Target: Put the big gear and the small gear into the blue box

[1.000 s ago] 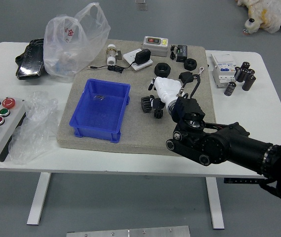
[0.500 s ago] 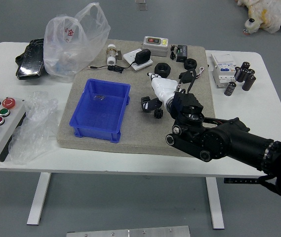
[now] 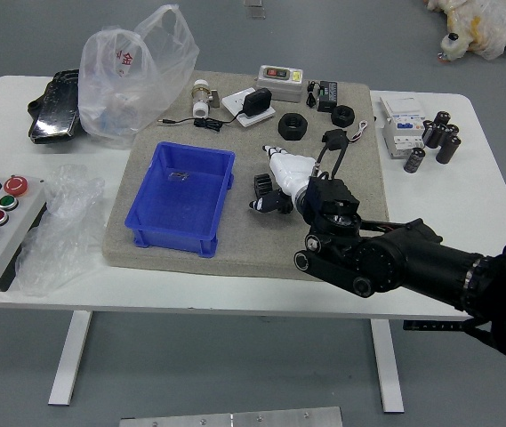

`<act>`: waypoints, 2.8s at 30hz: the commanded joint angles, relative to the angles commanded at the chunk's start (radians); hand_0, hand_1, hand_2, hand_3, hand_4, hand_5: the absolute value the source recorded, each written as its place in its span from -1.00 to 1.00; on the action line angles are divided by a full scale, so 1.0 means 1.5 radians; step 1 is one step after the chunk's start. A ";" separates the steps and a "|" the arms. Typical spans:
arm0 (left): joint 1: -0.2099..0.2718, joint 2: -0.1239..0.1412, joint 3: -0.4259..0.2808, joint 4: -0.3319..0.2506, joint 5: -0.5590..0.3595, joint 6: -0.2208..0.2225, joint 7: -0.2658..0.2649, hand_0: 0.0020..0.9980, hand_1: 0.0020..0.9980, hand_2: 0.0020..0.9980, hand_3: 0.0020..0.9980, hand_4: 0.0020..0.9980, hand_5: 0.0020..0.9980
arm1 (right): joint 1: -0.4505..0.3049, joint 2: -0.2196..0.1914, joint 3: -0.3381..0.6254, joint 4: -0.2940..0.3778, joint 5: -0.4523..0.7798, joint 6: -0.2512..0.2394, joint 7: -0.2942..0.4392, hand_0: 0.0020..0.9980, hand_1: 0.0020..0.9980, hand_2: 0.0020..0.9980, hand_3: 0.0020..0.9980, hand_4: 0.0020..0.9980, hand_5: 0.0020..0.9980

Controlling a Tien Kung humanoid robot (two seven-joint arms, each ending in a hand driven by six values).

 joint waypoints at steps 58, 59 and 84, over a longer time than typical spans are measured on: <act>0.008 -0.002 0.004 0.000 -0.011 0.004 0.000 0.37 0.21 0.14 0.59 0.45 -0.37 | -0.037 -0.071 0.111 0.130 -0.122 0.121 -0.076 0.15 0.49 0.69 0.78 0.75 -0.28; 0.008 -0.002 0.004 0.000 -0.011 0.004 -0.001 0.37 0.21 0.14 0.59 0.45 -0.37 | -0.039 -0.071 0.108 0.131 -0.120 0.120 -0.076 0.15 0.49 0.69 0.78 0.75 -0.28; 0.008 -0.003 0.009 0.001 -0.015 0.005 -0.005 0.37 0.21 0.14 0.59 0.45 -0.36 | -0.045 -0.069 0.073 0.105 -0.101 0.057 -0.076 -0.17 -0.09 -0.33 0.01 -0.16 -0.99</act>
